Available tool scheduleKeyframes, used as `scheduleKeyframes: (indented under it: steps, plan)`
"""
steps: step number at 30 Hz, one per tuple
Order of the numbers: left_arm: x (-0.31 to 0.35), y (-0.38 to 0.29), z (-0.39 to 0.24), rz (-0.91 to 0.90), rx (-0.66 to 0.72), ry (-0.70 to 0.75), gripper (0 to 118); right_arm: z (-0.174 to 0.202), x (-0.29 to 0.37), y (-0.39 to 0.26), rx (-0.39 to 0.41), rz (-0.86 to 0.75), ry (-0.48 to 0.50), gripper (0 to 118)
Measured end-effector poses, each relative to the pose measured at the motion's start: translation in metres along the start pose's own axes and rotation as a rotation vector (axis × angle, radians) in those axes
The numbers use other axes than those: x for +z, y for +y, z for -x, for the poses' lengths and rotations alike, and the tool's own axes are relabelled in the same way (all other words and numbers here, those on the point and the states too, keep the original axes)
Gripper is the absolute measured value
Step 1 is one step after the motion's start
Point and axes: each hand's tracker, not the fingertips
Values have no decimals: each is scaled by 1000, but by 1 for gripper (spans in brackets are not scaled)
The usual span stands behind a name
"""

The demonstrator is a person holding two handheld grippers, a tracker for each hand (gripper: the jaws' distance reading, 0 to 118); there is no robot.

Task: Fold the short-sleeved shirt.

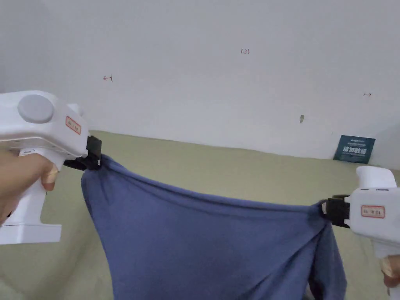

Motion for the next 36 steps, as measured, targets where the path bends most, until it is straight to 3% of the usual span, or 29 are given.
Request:
scheduleKeyframes:
  steps: [12,20,27,36]
  plan:
    - [37,63,-7,-142,-2,20,2,11,-20,110,45,-129,-5,4]
    - [49,99,-19,-210,-16,56,2,10,-44,157,-9,-169,-1,4]
    - [29,73,-9,-144,-11,66,2,6,-68,128,0,-97,11,4]
    - [2,-44,26,7,71,16,2,-5,-54,44,13,29,34,4]
